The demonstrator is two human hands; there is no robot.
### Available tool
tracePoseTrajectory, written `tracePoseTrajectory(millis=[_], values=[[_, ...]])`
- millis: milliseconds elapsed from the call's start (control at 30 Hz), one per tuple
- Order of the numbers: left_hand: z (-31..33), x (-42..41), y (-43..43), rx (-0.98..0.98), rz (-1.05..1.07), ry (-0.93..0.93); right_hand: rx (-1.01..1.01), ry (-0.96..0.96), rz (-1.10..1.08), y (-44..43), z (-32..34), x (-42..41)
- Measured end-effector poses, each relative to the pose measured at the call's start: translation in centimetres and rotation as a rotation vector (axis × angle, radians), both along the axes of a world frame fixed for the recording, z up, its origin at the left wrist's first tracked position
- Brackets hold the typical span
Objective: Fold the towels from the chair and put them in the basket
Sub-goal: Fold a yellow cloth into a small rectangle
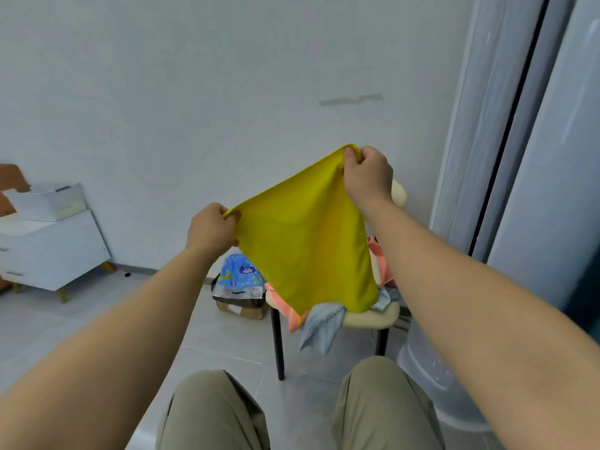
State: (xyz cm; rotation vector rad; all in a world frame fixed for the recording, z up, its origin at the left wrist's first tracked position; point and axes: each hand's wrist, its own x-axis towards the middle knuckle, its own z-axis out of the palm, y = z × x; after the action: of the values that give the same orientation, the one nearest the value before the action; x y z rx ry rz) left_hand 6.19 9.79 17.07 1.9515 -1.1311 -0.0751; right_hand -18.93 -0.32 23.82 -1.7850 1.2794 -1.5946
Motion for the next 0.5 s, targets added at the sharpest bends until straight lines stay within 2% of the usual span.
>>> tracePoseTrajectory(millis=[100, 200, 367, 500], values=[[-0.3, 0.7, 1.1, -0.038, 0.020, 0.165, 0.027, 0.014, -0.008, 0.4, -0.1, 0.5], [-0.7, 0.7, 1.6, -0.169, -0.040, 0.376, 0.064, 0.090, 0.036, 0.3, -1.4, 1.4], [-1.8, 1.1, 0.9, -0.227, -0.085, 0.477, 0.136, 0.136, 0.204, 0.6, -5.5, 3.0], [-5.5, 3.6, -0.6, -0.181, -0.018, 0.436, 0.205, 0.187, 0.331, 0.0, -11.0, 5.4]])
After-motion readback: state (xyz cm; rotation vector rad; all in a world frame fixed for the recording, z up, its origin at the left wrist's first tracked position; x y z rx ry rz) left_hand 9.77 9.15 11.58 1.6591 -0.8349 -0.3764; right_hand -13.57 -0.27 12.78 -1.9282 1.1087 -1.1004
